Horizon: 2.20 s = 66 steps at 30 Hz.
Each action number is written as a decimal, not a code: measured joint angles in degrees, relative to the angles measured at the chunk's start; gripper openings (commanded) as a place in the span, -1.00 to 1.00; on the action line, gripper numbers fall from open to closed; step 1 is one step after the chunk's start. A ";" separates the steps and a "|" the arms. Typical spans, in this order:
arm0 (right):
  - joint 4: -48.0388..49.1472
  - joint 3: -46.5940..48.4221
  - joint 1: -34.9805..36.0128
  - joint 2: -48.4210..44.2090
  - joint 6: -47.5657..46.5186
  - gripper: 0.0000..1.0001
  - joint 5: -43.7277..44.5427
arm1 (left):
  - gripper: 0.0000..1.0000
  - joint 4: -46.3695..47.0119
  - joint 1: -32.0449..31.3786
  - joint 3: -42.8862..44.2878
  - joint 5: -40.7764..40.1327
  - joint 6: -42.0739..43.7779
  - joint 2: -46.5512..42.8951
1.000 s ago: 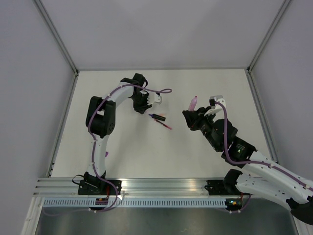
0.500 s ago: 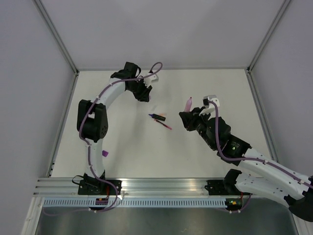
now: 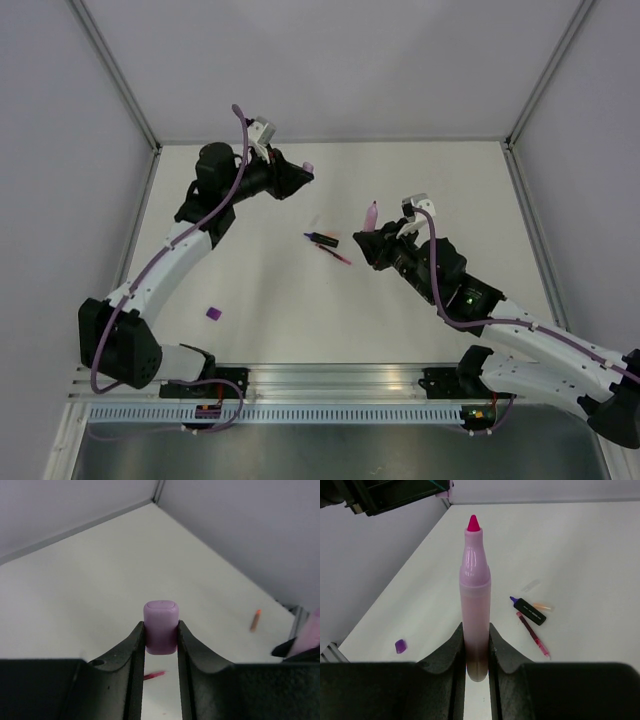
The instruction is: Insert the pens into the pen caps
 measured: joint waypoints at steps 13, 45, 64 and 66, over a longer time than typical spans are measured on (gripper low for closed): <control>6.73 -1.73 0.00 6.36 -1.53 -1.00 -8.63 | -0.95 20.02 -21.77 -16.74 -12.57 -14.78 -18.21; 8.68 -1.73 0.00 7.26 -0.55 -1.00 -12.66 | -0.95 24.46 -26.23 -18.91 -25.62 -15.19 -14.56; 4.52 -2.27 0.24 6.08 -0.59 -1.00 -10.91 | -0.93 23.39 -28.20 -21.44 -28.06 -14.49 -14.53; 3.85 -2.38 0.42 6.08 -0.59 -1.00 -10.91 | -0.90 23.12 -28.24 -21.94 -28.04 -14.19 -14.71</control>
